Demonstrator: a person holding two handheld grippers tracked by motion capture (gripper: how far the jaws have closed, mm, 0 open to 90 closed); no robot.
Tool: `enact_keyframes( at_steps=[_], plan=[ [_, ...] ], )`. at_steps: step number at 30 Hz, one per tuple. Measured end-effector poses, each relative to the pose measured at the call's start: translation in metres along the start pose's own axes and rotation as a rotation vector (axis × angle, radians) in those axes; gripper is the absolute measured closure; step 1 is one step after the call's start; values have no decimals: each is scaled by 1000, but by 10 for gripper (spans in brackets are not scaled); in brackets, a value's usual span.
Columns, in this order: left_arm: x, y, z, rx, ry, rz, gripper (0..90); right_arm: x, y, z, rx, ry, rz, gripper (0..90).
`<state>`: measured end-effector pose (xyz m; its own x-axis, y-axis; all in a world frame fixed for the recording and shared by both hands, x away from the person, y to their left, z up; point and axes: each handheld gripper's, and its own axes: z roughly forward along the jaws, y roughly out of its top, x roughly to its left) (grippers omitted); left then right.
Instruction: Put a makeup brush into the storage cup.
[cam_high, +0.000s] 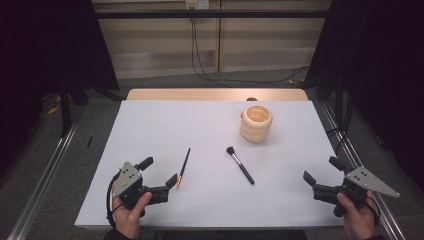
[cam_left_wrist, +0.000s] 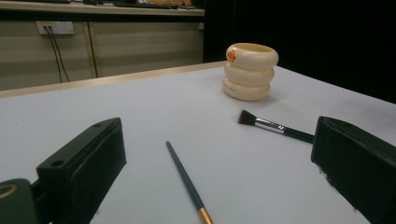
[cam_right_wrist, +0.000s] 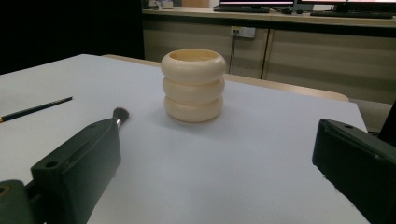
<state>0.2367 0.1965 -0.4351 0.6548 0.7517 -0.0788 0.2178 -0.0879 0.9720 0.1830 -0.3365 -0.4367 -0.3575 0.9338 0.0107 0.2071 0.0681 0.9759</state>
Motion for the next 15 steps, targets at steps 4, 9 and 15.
enact_keyframes(
  at_steps=[4, 9, 15],
  plan=[
    [1, 0, 0, 3, 2, -13, 28, 1, 0, 1, -4, 7, 2, 4],
    [3, 0, 0, 1, 4, -17, 28, 2, 0, 1, -10, 9, 6, 3],
    [3, -1, -2, -7, 15, -26, 29, 1, 0, 3, -7, 17, 29, 3]
  ],
)
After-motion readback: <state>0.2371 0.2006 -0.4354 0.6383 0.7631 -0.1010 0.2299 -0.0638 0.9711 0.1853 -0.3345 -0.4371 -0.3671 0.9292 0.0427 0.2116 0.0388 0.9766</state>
